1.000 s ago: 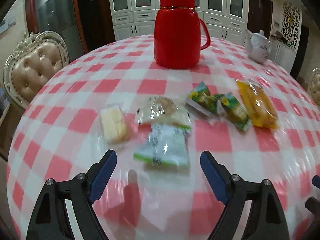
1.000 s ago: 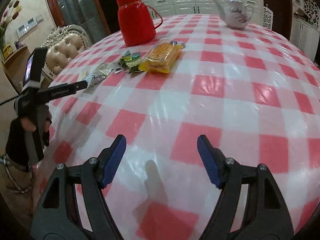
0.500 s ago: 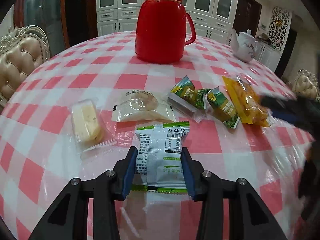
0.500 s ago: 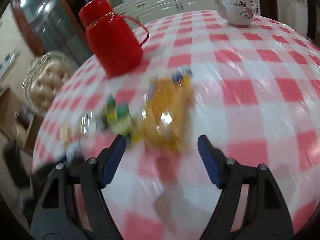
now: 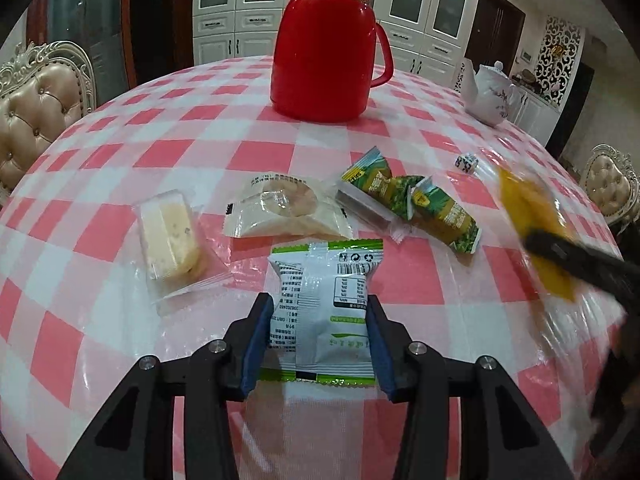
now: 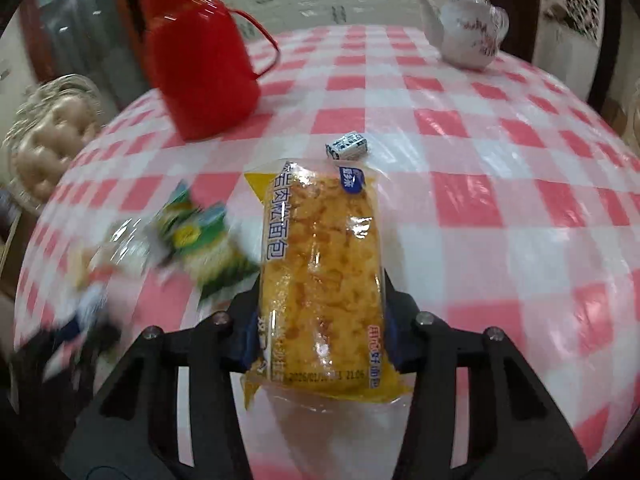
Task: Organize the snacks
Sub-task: 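Grasp the green-printed white packet with the left tool while the right tool grasps the yellow bread bag, then carry the white packet and yellow bread bag over the box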
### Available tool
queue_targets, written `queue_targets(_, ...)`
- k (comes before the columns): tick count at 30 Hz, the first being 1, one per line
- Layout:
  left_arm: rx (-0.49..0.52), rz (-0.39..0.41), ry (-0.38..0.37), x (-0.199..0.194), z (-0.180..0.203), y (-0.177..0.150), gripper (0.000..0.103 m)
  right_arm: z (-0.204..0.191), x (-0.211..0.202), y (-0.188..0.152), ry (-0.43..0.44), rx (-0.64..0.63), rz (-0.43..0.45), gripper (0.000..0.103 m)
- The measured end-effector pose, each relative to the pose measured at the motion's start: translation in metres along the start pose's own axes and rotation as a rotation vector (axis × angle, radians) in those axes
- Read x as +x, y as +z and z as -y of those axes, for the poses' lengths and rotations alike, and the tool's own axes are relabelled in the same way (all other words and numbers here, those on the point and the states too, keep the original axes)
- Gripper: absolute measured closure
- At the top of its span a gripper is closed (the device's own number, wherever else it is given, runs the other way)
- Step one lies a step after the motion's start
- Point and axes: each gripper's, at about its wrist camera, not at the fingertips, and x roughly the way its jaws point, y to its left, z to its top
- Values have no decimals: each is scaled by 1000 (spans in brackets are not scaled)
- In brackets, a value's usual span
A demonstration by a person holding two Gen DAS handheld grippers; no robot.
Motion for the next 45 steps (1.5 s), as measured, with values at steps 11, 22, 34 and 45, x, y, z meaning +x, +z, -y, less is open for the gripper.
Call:
queue_targets(11, 80, 65, 62, -22, 18, -11, 60, 13, -98, -106, 182, -35, 81, 51)
queue_targets(22, 22, 81, -3, -83, 57, -76, 60, 23, -133, -129, 208, -40, 70, 51)
queue_targets(34, 91, 101, -86, -121, 122, -127, 60, 48, -169, -170, 176, -91, 82, 51)
queue_targets(45, 188, 96, -119, -146, 175, -154, 60, 73, -201, -199, 153, -129, 113, 51)
